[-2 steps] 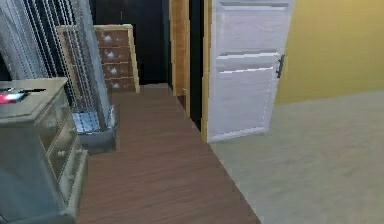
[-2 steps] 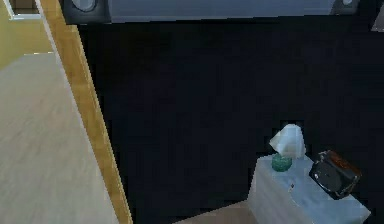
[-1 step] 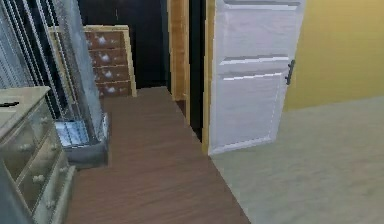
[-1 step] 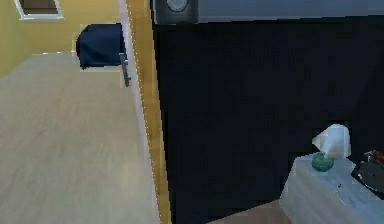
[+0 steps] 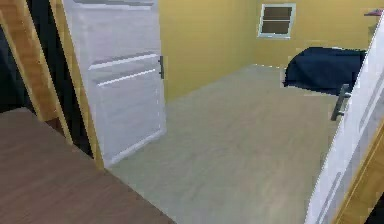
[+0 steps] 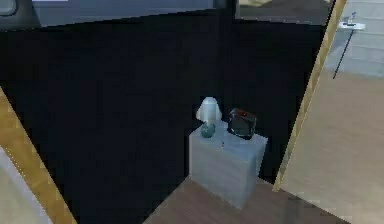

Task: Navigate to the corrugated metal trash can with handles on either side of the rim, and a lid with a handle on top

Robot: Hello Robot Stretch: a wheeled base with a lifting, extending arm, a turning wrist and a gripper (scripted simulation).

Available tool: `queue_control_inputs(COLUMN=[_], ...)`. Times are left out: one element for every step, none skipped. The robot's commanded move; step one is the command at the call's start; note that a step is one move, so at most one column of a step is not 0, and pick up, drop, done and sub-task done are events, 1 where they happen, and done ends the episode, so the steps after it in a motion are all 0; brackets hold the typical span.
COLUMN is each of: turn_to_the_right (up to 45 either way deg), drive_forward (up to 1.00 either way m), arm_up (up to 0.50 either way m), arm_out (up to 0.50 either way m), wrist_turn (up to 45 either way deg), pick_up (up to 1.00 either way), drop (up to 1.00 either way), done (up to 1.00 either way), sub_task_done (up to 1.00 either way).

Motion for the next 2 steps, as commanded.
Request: queue_control_inputs(turn_to_the_right=[0.0,27.0], drive_forward=[0.55,0.0], arm_up=[0.0,0.0], arm_out=[0.0,0.0], wrist_turn=[0.0,0.0], pick_up=[0.0,0.0], drop=[0.0,0.0], done=[0.0,0.0], sub_task_done=[0.0,0.0])
